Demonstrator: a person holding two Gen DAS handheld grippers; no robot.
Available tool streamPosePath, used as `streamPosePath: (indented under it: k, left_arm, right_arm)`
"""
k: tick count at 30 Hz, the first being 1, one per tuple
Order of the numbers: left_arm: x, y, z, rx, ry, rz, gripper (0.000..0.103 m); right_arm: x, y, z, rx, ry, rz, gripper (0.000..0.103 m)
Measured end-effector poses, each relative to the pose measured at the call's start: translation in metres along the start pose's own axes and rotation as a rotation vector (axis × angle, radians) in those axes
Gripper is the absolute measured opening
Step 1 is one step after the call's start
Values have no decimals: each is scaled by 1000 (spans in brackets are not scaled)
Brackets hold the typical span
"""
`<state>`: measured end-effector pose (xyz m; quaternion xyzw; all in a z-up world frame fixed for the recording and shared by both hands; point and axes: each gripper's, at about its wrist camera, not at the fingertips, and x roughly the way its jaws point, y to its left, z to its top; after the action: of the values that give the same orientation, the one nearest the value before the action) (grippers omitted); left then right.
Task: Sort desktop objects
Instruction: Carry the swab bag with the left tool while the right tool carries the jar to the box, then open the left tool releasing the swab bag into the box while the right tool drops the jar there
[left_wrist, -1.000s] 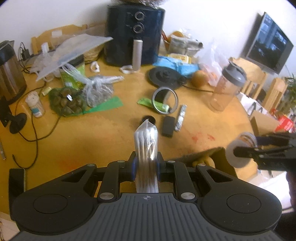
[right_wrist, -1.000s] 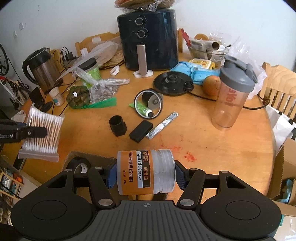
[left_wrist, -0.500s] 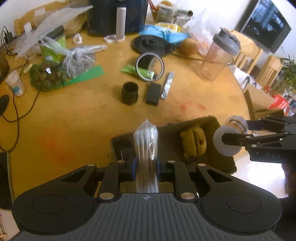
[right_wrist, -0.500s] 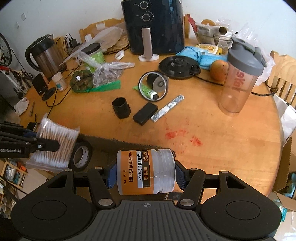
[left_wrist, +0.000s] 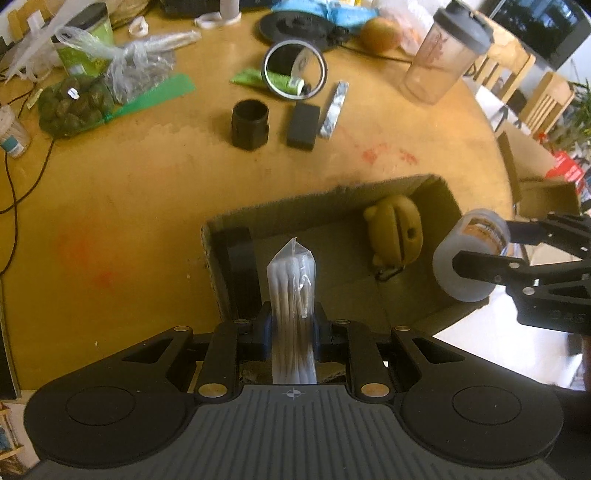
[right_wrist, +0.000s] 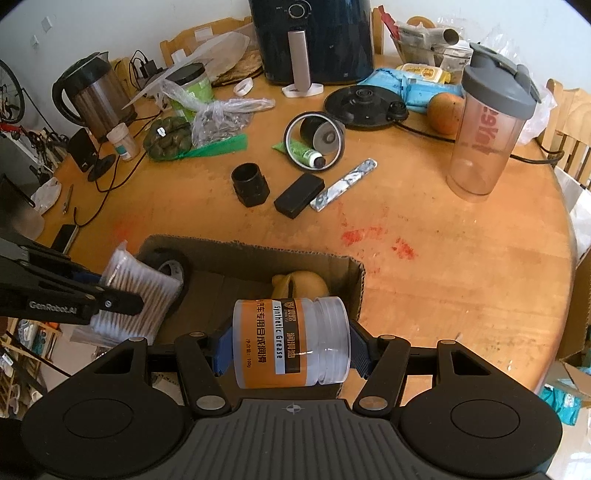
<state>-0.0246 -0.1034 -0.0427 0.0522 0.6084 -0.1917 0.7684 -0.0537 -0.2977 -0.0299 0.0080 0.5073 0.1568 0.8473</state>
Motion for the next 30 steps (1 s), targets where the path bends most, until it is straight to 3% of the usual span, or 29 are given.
streamPosePath:
  k: [12,16,22,30]
  left_arm:
    - [11,0,1,-17,50,38,25]
    - [1,-1,-1,-31,7,18,40]
    - [-15,-5,-4,-21,-78,-8,46]
    - [-32,-1,-6,-56,-177,33,53]
  right_arm:
    - [1,4,-9,0,18,-14,64]
    - [1,4,-11,0,22,-22,64]
    - [5,4,-12,2,32,-21,64]
    - [17,5,-10,34,51,-13,64]
